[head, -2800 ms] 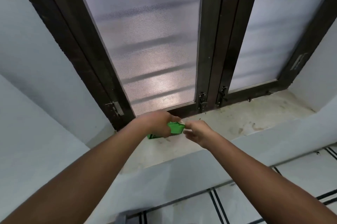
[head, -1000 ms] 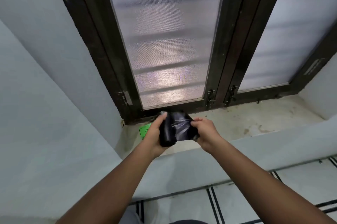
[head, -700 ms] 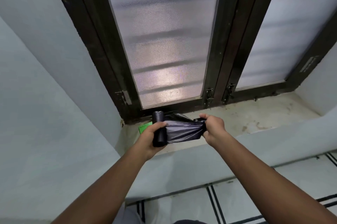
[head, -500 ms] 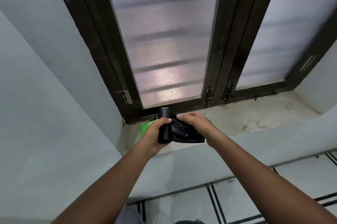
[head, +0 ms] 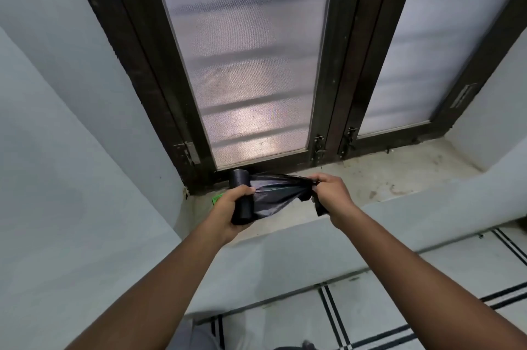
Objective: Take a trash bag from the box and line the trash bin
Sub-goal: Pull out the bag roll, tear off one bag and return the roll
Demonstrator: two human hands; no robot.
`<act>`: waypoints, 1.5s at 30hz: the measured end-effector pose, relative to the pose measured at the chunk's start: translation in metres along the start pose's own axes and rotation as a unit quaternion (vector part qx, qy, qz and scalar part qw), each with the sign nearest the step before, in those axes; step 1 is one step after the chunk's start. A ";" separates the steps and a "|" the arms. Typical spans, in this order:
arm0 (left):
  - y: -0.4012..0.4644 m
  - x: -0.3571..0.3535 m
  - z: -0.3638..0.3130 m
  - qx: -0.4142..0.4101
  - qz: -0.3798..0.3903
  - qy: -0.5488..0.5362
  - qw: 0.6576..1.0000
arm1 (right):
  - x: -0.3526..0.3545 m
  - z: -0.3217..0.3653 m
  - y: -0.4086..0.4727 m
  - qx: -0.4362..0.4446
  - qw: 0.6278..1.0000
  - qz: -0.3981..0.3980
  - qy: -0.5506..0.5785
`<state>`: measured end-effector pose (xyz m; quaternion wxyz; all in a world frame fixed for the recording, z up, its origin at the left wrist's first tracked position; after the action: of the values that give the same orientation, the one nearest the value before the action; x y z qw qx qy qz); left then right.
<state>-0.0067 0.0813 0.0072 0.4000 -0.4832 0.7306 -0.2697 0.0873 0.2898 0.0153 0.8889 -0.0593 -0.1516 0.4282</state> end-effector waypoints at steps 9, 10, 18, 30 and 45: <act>-0.005 -0.023 0.003 -0.022 0.038 0.060 0.997 | -0.024 0.027 -0.022 0.050 0.987 0.111 -0.105; -0.004 -0.024 0.003 -0.024 0.042 0.060 0.997 | -0.027 0.025 -0.022 0.044 0.985 0.122 -0.111; -0.005 -0.017 0.000 0.011 0.069 0.017 0.997 | -0.017 0.018 -0.015 0.036 0.997 0.067 -0.002; -0.009 -0.023 0.004 -0.020 0.058 0.030 0.998 | -0.003 0.032 -0.027 0.043 0.996 0.010 -0.080; -0.015 -0.023 0.006 -0.021 0.086 0.028 0.996 | -0.007 0.031 -0.028 0.103 0.982 0.052 -0.151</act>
<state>0.0111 0.0966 0.0232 0.3909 -0.4191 0.7858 -0.2325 0.0942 0.2658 0.0493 0.8337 0.0900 -0.2365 0.4909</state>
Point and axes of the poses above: each hand's wrist, its own y-axis towards the middle knuckle, its own x-axis out of the back of the hand, z = x × y, the point moved 1 cm from there along y, towards the middle knuckle, and after that the axes turned 13 degrees about x, right-handed, at the moved point
